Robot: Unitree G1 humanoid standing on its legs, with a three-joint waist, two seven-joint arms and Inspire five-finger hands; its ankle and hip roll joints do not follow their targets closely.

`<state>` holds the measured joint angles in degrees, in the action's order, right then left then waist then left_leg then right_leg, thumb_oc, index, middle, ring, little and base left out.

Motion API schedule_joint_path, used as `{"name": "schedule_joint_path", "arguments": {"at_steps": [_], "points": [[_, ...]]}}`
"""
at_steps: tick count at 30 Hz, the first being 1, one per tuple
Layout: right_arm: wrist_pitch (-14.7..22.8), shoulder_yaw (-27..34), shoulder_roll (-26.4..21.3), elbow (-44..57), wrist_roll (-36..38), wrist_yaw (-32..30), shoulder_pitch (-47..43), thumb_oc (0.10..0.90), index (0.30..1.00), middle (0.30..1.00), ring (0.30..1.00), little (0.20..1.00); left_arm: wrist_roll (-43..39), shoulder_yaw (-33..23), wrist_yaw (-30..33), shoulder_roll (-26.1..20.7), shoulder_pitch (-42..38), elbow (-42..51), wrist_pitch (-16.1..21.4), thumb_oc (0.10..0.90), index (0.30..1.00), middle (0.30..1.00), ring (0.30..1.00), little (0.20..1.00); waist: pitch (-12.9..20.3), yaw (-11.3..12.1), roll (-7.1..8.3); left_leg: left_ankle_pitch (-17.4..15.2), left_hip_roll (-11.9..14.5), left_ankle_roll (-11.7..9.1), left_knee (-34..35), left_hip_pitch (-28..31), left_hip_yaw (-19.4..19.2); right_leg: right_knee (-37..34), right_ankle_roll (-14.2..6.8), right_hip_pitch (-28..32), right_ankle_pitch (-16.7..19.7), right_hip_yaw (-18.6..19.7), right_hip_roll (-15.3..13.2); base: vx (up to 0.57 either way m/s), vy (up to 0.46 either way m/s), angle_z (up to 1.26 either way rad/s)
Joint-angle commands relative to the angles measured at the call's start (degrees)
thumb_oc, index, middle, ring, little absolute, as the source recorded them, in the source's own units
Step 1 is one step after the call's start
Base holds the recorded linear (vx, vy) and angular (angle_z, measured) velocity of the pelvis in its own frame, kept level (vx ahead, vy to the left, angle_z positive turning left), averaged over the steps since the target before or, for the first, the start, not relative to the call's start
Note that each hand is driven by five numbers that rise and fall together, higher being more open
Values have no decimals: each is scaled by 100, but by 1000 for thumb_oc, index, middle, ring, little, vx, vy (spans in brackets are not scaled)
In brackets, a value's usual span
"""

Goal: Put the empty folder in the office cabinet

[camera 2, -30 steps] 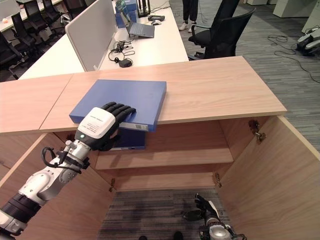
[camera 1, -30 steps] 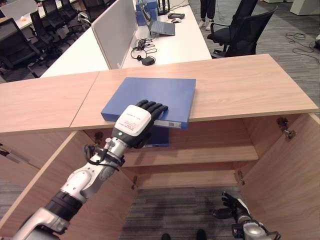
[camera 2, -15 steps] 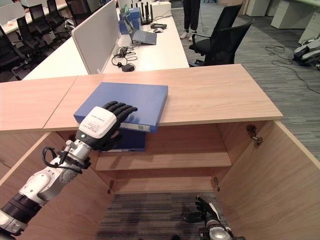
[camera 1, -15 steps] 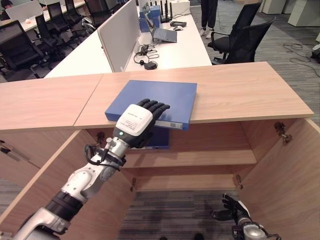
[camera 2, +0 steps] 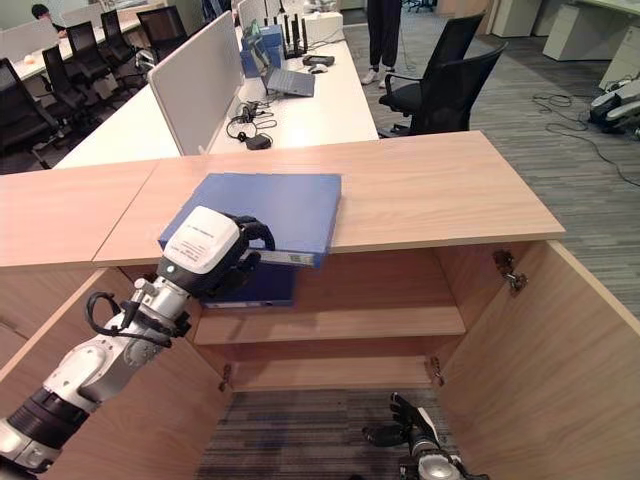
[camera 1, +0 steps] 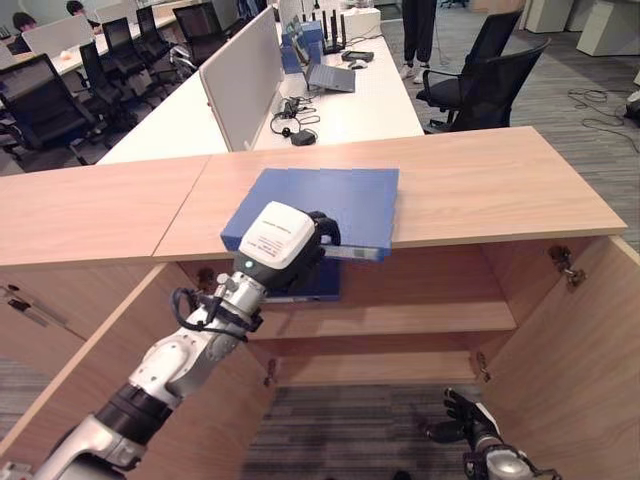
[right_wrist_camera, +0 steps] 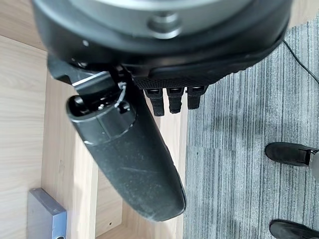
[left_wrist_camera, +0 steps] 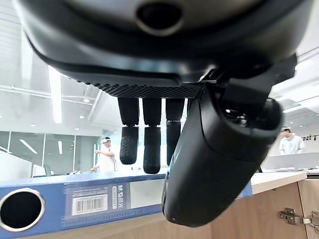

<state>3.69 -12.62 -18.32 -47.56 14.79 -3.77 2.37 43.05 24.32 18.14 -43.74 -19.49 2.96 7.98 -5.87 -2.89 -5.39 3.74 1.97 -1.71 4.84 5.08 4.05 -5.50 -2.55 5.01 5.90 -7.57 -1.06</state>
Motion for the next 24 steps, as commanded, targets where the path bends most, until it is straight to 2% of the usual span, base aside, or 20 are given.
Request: {"name": "schedule_joint_path", "arguments": {"at_steps": [1,15,16,17,18,24], "points": [[359,137,-81,115,242,-49,-275,800,900,900,900,900,-251,-526,366,26,-739,155,3,400,300,300,300,300,210,21,174,-989,93,-132,16,518,104,50,-396,412,-1068,-106,-303,0,0,0],[338,102,-53,122,224,-36,-293,800,900,900,900,900,-329,-693,376,-43,-599,288,4,400,300,300,300,300,195,55,178,-972,120,-140,16,507,84,50,-391,394,-1067,-95,-286,-2,0,0],[334,66,-35,98,206,-45,-341,800,900,900,900,900,-326,-737,408,-59,-595,304,-2,555,533,533,533,533,178,74,174,-944,124,-145,16,480,74,50,-398,362,-1050,-99,-269,-43,-13,-4],[336,52,-26,90,194,-45,-347,800,900,900,900,900,-307,-755,428,-69,-592,316,-1,580,571,571,571,571,173,83,184,-938,128,-149,16,464,70,50,-403,352,-1040,-101,-265,-40,-16,-7],[338,35,-17,84,184,-42,-355,800,900,900,900,900,-289,-773,436,-86,-581,326,-11,800,900,900,900,900,174,92,192,-936,131,-153,16,451,59,50,-406,336,-1026,-102,-265,-24,-15,-9],[350,9,-7,-6,159,-47,-363,800,900,900,900,900,-271,-778,464,-124,-616,516,39,800,900,900,900,900,191,93,213,-936,133,-149,16,427,105,50,-397,338,-1032,-101,-272,-9,-5,-3]]}}
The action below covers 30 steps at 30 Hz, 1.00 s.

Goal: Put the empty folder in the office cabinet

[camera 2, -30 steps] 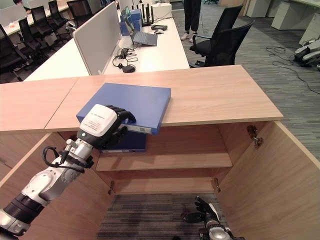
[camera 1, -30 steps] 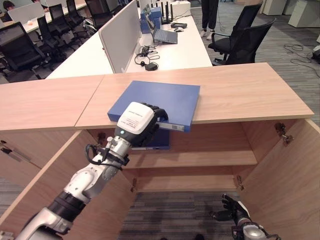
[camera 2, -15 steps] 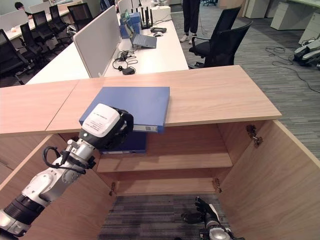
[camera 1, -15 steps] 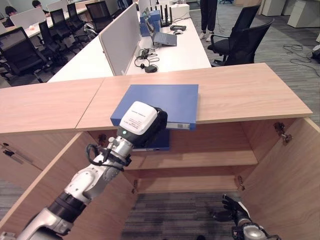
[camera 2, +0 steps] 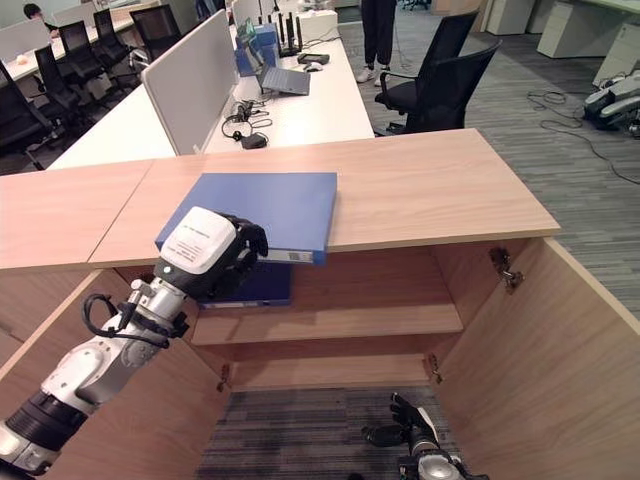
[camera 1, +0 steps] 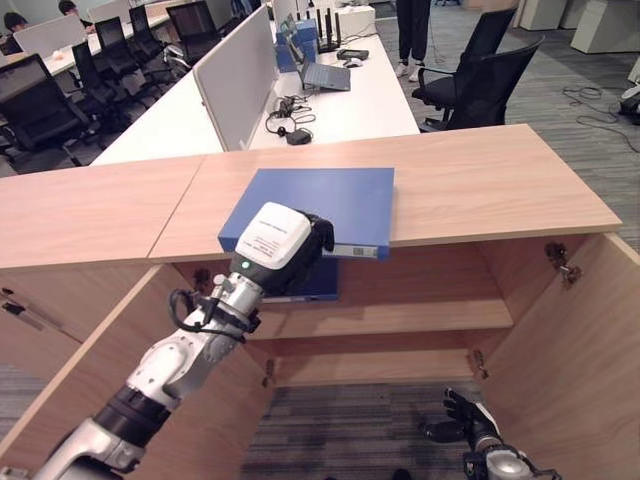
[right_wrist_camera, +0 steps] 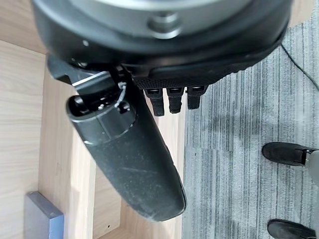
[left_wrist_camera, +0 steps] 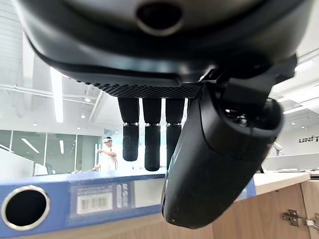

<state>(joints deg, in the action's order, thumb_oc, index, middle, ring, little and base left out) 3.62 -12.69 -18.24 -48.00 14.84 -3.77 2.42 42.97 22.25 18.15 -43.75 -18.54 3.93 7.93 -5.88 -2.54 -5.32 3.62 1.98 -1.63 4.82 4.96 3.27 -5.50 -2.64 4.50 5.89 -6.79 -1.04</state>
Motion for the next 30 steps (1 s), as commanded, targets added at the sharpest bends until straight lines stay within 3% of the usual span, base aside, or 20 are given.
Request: {"name": "schedule_joint_path", "arguments": {"at_steps": [1,15,30], "points": [[353,19,-10,-10,148,-65,-375,800,900,900,900,900,-306,-596,468,-139,-741,539,69,800,900,900,900,900,195,59,207,-927,125,-153,18,450,198,50,-382,398,-1041,-183,-273,0,0,0],[312,-12,54,-165,56,-147,-489,800,900,900,900,900,-689,-834,519,-136,-930,1300,222,800,900,900,900,900,231,132,237,-915,107,-142,18,462,244,50,-376,422,-1038,-216,-278,-5,1,2],[309,-42,45,-141,12,-174,-467,800,900,900,900,900,-816,-587,465,13,-1035,1065,223,800,900,900,900,900,251,100,255,-966,87,-111,18,482,244,50,-380,440,-1034,-206,-297,3,1,0]]}}
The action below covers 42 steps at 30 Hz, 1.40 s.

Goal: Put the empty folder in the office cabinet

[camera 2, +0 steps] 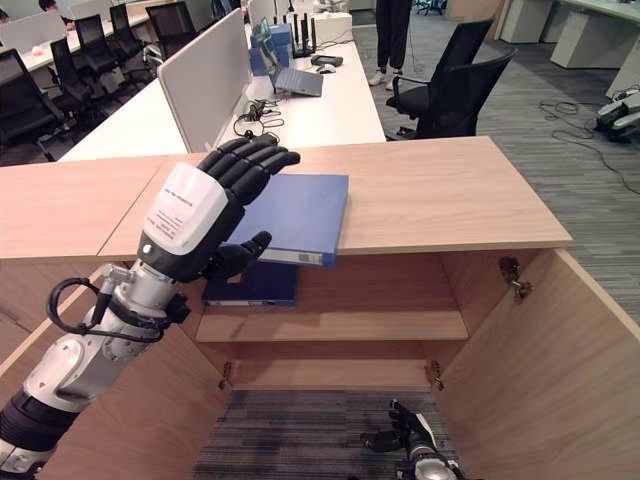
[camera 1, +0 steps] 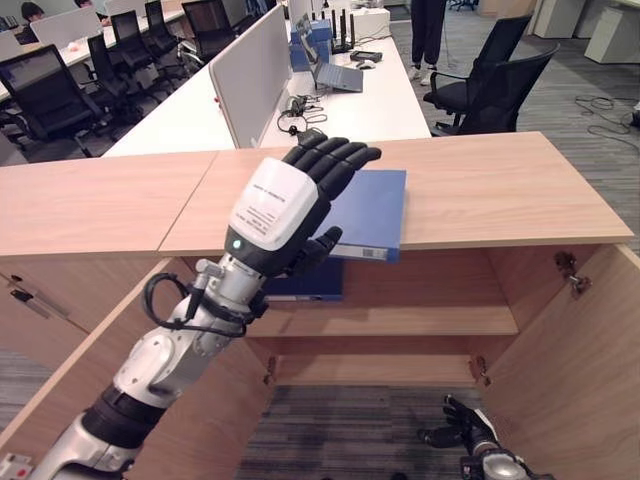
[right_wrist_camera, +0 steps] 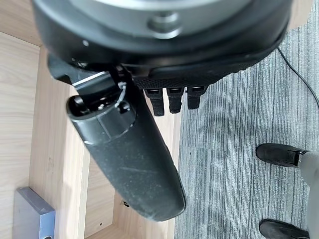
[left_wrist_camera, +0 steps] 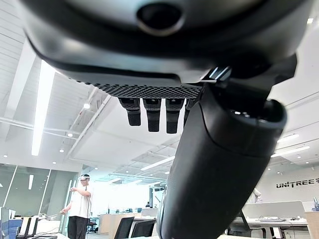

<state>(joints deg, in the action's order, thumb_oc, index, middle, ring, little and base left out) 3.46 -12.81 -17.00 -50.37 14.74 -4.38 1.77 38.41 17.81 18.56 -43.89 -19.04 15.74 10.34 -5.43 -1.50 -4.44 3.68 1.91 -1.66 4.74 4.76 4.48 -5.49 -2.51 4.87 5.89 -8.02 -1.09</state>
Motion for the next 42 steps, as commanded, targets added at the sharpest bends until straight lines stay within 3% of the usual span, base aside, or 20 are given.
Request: {"name": "schedule_joint_path", "arguments": {"at_steps": [1,15,42], "points": [[325,-28,-73,100,22,-113,-399,800,900,900,900,900,-370,-122,415,66,-953,-173,-32,800,900,900,900,900,209,-8,171,-976,97,-106,26,507,119,49,-391,406,-1039,-76,-291,32,8,1],[287,2,-103,128,-13,-69,-335,800,900,900,900,900,-126,213,332,222,-964,-1347,-324,800,900,900,900,900,223,-102,190,-1018,117,-89,26,569,58,49,-393,420,-1055,17,-277,8,3,-1],[286,-90,-64,126,-10,-14,-248,800,900,900,900,900,-132,542,244,425,-1376,-1906,-411,800,900,900,900,900,263,-243,209,-1055,122,-68,26,629,-51,49,-404,421,-1056,129,-273,2,1,-1]]}}
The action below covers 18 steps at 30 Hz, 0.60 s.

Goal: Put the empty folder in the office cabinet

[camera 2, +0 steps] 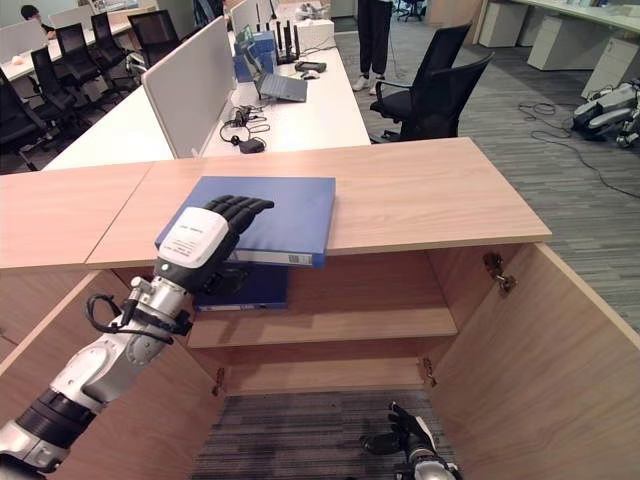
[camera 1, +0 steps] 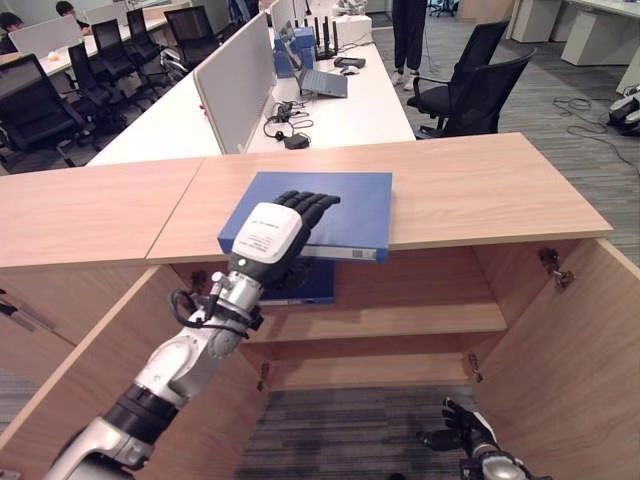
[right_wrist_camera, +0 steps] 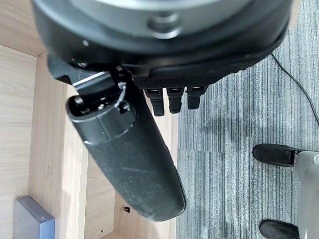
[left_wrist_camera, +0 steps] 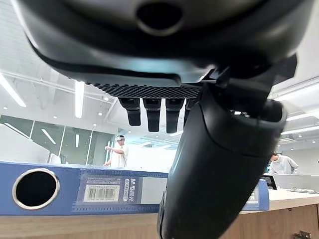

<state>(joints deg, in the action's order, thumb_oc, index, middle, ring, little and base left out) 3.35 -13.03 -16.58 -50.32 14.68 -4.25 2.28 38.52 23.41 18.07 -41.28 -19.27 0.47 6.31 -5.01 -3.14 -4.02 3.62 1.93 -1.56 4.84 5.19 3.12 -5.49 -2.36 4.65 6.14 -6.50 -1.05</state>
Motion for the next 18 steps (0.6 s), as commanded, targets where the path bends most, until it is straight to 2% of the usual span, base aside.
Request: {"name": "schedule_joint_path", "arguments": {"at_steps": [1,18], "points": [[299,-69,-108,126,-4,-29,-303,800,900,900,900,900,-152,9,286,185,-1372,-409,-10,800,900,900,900,900,217,-91,162,-1053,120,-78,16,586,74,49,-422,440,-1083,-21,-279,0,0,0],[271,-118,-119,155,-14,-7,-284,800,900,900,900,900,-122,497,147,328,-1869,-949,-75,800,900,900,900,900,237,-202,157,-1098,113,-59,16,639,24,49,-441,456,-1085,45,-291,8,5,-4]]}}
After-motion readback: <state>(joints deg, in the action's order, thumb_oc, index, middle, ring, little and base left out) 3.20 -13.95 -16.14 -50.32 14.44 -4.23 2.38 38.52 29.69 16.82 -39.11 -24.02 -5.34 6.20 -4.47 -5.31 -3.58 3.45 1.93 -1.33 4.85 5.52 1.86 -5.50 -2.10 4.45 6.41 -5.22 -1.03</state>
